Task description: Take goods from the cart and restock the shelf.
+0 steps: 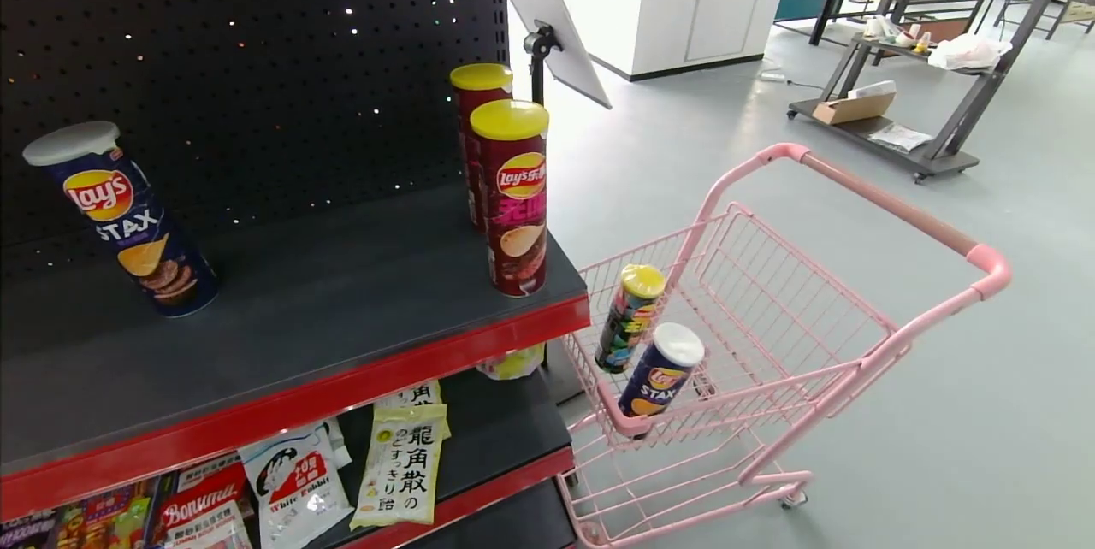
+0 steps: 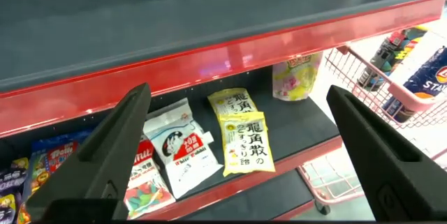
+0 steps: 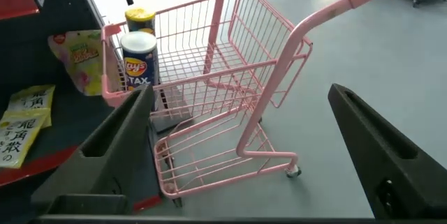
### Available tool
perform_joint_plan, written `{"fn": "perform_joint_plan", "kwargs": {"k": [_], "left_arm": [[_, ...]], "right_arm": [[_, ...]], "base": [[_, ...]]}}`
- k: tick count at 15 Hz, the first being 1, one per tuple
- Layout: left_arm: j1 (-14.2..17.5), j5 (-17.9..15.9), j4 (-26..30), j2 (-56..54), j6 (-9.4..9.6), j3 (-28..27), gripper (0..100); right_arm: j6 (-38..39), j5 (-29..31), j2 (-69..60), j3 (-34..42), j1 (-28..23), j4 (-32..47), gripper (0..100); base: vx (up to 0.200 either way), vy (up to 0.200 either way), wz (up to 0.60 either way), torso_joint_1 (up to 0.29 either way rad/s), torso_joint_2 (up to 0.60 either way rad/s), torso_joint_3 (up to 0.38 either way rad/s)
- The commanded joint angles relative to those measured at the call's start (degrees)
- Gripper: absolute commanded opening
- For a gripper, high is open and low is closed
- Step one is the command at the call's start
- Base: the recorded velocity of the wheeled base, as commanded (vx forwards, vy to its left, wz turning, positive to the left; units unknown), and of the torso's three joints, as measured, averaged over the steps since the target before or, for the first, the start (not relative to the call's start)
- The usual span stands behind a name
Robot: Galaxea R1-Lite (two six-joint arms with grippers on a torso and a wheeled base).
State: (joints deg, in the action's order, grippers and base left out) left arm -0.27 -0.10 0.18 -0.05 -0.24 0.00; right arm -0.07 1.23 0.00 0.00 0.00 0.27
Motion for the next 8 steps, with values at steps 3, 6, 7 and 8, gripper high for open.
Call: {"fn": "perform_joint_plan", "kwargs": {"k": [3, 6, 7, 8], "left_arm": [[0.0, 0.0, 0.0, 0.0, -0.02, 0.0, 100], [0.0, 0.0, 0.0, 0.0, -0.02, 0.0, 100], [0.0, 0.0, 0.0, 0.0, -0.02, 0.0, 100], [0.0, 0.0, 0.0, 0.0, -0.02, 0.0, 100]], "right_arm": [[0.0, -0.1, 0.0, 0.0, 0.0, 0.0, 100], [0.2, 0.0, 0.0, 0.0, 0.0, 0.0, 100], [0.2, 0.0, 0.0, 0.0, 0.0, 0.0, 100], [0.2, -0.1, 0.0, -0.1, 0.0, 0.0, 100]], "base": [[0.000, 0.000, 0.00, -0.017, 0.03, 0.025], [0.000, 0.000, 0.00, -0.129, 0.34, 0.203], [0.000, 0.000, 0.00, -0.139, 0.36, 0.217], [0.000, 0.000, 0.00, -0.144, 0.37, 0.232]]}}
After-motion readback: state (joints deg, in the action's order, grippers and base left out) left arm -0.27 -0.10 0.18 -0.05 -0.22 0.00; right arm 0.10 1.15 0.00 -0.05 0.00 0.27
